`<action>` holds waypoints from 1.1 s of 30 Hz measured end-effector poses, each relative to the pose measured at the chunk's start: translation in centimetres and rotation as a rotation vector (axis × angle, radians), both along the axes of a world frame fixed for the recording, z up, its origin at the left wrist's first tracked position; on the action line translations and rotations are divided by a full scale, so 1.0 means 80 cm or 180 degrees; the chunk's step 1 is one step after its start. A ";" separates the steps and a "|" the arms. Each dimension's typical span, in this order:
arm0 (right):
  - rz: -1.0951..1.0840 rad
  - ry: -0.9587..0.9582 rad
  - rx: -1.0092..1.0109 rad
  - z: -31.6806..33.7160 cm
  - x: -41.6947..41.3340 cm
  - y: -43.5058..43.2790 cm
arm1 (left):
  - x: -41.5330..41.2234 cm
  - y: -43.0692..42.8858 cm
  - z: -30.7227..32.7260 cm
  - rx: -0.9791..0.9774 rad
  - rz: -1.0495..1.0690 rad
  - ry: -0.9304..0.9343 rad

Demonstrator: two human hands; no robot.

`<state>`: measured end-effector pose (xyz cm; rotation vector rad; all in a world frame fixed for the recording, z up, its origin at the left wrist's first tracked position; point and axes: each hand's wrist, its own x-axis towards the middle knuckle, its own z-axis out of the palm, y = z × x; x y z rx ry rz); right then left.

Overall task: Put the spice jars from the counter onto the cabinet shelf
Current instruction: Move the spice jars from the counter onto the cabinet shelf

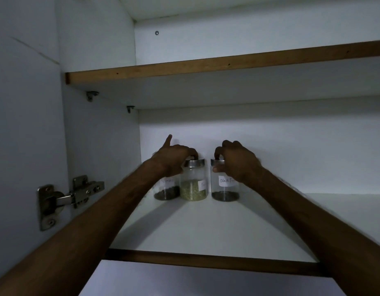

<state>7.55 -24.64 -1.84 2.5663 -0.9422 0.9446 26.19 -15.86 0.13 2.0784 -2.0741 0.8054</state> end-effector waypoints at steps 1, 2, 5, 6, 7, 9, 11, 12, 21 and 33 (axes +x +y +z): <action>-0.0010 0.0002 -0.0003 -0.001 0.001 0.000 | 0.002 0.001 -0.001 -0.0014 -0.0059 0.0044; -0.0036 0.0014 -0.0019 -0.003 0.002 0.001 | 0.003 0.001 -0.004 -0.0063 -0.0111 0.0127; 0.0023 0.0040 0.0093 0.000 0.003 0.000 | -0.002 -0.001 -0.019 -0.0289 -0.0019 0.0338; 0.0130 0.0047 0.0263 0.005 -0.002 -0.001 | -0.002 -0.002 -0.024 -0.0340 0.0046 0.0355; 0.0254 0.0108 0.0462 0.011 -0.010 -0.005 | -0.002 -0.003 -0.027 -0.0370 0.0087 0.0368; 0.0448 0.0405 0.0765 0.019 -0.029 -0.013 | 0.003 -0.003 -0.028 -0.0360 0.0060 0.0456; 0.0529 0.0505 0.0901 0.015 -0.041 -0.017 | 0.010 -0.003 -0.026 -0.0286 -0.0083 0.0595; 0.0533 0.0429 0.0882 0.012 -0.041 -0.018 | 0.014 -0.002 -0.026 -0.0244 -0.0161 0.0673; 0.0153 0.0527 0.0454 0.001 -0.017 -0.012 | 0.034 0.011 -0.033 -0.0341 -0.0431 0.0990; 0.0783 0.0421 0.0405 0.007 0.048 0.001 | 0.071 0.031 -0.053 -0.0793 -0.0185 0.2652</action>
